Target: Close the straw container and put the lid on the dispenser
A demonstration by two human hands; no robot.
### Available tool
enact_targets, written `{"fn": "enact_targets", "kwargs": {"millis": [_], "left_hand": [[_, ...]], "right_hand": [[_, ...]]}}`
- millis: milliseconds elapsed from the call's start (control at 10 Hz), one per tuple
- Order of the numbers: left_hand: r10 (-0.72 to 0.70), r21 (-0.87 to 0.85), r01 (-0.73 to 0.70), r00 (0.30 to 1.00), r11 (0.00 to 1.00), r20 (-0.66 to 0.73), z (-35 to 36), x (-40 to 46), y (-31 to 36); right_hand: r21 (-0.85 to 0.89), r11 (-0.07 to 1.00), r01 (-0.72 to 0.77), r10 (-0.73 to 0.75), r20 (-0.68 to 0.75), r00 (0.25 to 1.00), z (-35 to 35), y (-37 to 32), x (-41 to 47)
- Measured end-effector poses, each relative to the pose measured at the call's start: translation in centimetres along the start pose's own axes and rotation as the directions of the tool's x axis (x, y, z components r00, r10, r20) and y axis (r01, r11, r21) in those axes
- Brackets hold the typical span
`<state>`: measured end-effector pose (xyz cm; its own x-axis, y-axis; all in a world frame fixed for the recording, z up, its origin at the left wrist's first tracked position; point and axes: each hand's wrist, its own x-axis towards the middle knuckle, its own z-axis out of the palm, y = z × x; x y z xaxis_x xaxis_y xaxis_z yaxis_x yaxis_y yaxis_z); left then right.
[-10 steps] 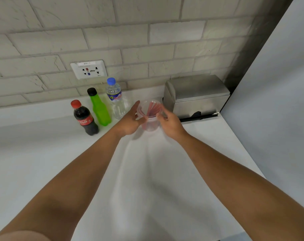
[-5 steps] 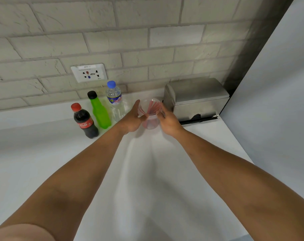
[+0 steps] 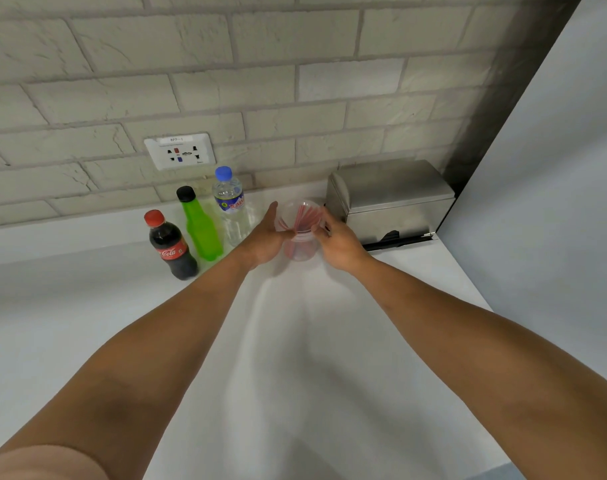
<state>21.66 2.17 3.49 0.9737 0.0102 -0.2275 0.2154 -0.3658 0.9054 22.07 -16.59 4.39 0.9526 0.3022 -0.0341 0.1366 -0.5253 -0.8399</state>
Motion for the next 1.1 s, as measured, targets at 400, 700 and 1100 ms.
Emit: {"fn": "enact_targets", "kwargs": {"millis": [400,700,1100], "left_hand": [[0.104,0.267,-0.081,0.992,0.96,-0.072,0.5,-0.9,-0.1],[0.081,0.281,-0.06,0.995,0.958,-0.064,0.1,-0.4,0.5],[0.281,0.432,-0.218,0.956,0.875,-0.086,-0.7,-2.5,3.0]], "right_hand": [[-0.171,0.985,0.0,0.012,0.069,0.998,-0.9,-0.1,-2.1],[-0.169,0.985,-0.032,0.048,0.086,0.995,-1.0,-0.6,-1.7],[-0.087,0.992,0.092,-0.094,-0.02,0.995,-5.4,-2.1,-3.4]]}}
